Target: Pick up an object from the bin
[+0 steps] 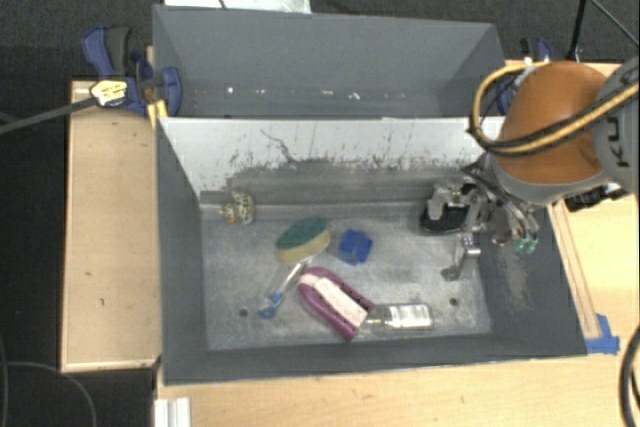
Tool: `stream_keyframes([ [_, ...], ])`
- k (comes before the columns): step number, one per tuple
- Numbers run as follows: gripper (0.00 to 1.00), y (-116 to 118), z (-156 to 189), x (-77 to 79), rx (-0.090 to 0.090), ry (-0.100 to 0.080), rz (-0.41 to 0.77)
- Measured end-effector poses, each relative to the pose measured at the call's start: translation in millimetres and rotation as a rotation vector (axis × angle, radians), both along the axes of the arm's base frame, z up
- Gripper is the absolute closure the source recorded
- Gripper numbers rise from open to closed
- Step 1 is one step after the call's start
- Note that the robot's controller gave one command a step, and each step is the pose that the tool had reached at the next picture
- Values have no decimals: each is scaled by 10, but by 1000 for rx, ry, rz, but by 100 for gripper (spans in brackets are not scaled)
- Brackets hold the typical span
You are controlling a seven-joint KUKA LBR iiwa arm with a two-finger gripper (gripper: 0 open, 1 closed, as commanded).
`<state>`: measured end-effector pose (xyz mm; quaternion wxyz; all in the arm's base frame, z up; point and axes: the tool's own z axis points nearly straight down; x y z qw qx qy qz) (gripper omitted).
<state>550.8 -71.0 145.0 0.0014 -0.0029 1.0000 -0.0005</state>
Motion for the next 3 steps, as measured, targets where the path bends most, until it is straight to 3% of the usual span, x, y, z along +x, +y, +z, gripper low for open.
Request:
stream_keyframes([
  [1,0,147,-715,-540,0,5,116],
  [2,0,1063,-420,-406,5,-4,160],
  [3,0,1115,-155,253,3,-3,-19],
])
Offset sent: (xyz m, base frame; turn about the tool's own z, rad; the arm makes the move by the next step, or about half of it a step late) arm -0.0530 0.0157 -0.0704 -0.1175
